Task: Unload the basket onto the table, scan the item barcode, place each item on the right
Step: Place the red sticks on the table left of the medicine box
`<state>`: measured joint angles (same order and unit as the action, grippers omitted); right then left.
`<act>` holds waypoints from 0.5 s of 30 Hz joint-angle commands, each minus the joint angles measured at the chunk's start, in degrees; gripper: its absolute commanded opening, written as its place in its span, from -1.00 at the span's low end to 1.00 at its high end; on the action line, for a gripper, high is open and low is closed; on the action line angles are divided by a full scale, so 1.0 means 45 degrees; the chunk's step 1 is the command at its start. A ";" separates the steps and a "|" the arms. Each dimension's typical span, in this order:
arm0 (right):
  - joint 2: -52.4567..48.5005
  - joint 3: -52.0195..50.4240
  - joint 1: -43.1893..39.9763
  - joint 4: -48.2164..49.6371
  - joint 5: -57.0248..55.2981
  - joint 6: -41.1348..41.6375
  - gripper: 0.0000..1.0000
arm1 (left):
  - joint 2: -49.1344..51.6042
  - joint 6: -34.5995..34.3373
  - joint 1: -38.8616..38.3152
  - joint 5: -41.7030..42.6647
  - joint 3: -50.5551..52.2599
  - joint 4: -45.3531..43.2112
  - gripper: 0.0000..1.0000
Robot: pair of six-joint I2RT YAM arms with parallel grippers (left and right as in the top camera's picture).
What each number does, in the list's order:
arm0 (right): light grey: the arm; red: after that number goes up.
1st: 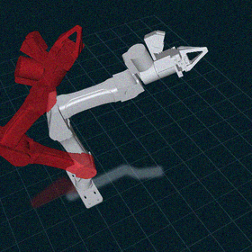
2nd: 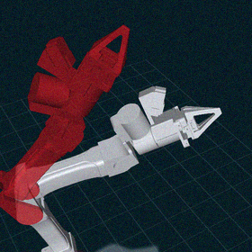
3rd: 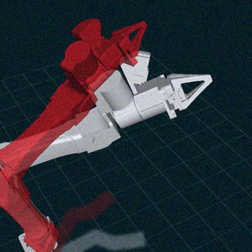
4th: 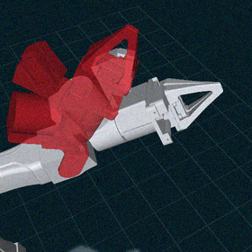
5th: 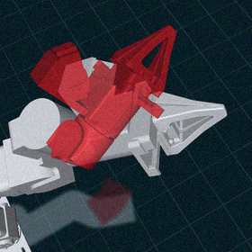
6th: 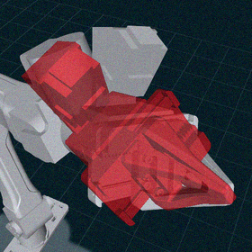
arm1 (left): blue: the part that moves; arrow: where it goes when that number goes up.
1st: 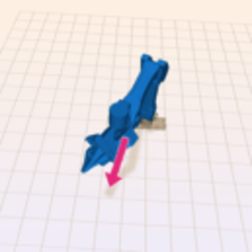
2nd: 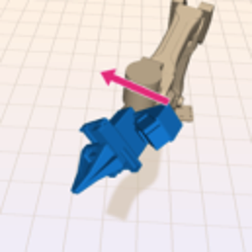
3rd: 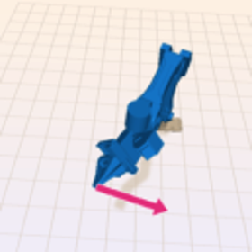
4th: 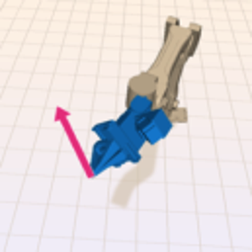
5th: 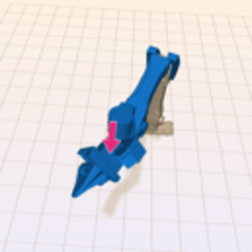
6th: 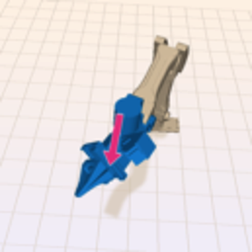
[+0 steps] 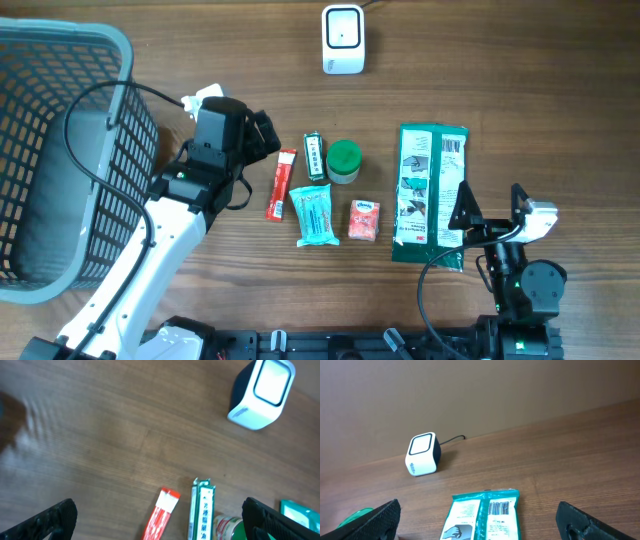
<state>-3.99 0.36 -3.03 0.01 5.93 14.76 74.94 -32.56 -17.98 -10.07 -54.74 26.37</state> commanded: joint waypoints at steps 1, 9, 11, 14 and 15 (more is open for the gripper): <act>-0.0097 -0.0010 0.0015 0.0068 -0.0044 0.0083 1.00 | -0.0457 0.0913 0.0058 -0.1161 -0.1107 0.0204 1.00; -0.0214 -0.0010 0.0015 0.0068 -0.0044 0.0087 1.00 | -0.2778 0.3662 0.0058 -0.3837 -0.6654 -0.0928 1.00; -0.0214 -0.0015 0.0015 0.0068 -0.0044 0.0083 1.00 | -0.3444 0.4677 0.0058 -0.4226 -0.7961 -0.1583 1.00; -0.0214 -0.0015 0.0015 0.0068 -0.0044 0.0087 1.00 | -0.4439 0.6178 0.0053 -0.4498 -0.8893 -0.0797 1.00; -0.0214 -0.0010 0.0015 0.0068 -0.0044 0.0087 0.99 | -0.4784 0.6193 0.0053 -0.4949 -0.8898 -0.0325 1.00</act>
<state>-4.56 0.36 -3.03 0.01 5.91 14.76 57.17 -11.73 -17.98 -27.62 -92.92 20.97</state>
